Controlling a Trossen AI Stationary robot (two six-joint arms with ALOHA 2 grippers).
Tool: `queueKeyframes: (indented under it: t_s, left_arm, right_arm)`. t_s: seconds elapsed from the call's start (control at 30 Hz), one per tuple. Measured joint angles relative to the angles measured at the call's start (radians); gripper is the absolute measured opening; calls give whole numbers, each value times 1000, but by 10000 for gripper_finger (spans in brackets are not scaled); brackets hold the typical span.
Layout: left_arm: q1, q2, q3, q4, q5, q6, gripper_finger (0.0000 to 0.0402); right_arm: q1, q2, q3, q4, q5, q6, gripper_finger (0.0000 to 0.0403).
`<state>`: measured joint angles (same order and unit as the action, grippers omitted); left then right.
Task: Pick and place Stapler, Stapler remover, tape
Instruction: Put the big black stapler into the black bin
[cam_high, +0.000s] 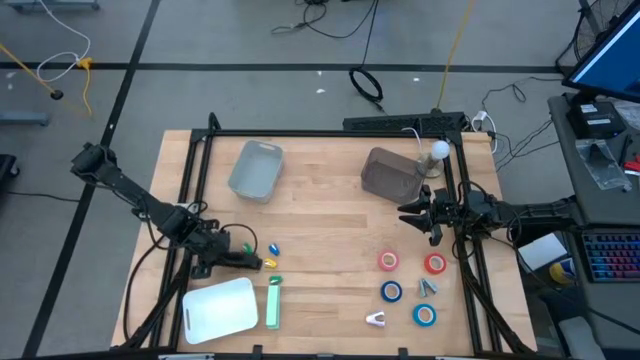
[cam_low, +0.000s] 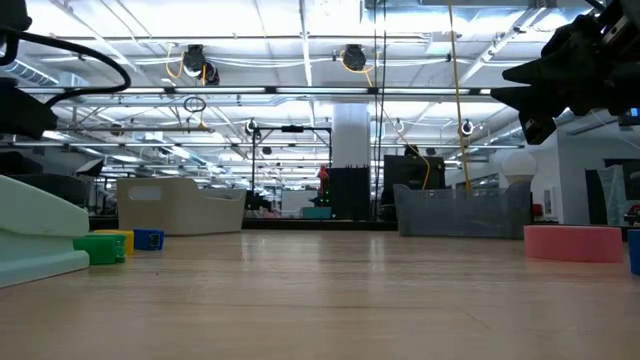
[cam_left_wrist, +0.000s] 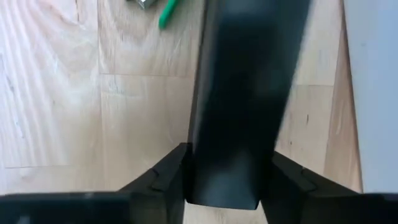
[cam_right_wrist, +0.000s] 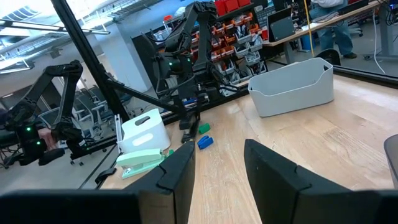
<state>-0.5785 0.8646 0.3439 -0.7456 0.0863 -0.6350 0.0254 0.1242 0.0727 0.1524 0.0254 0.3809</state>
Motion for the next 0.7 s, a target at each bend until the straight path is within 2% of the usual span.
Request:
queueKeyframes:
  t_s: [0.43,0.7]
  left_arm:
    - [0,3,13,-30,37,-63,144]
    - [0,2,112,-216,12,-54,144]
  right_arm:
    - [0,0,0,0,0,0,130]
    - [0,0,0,0,0,0,130]
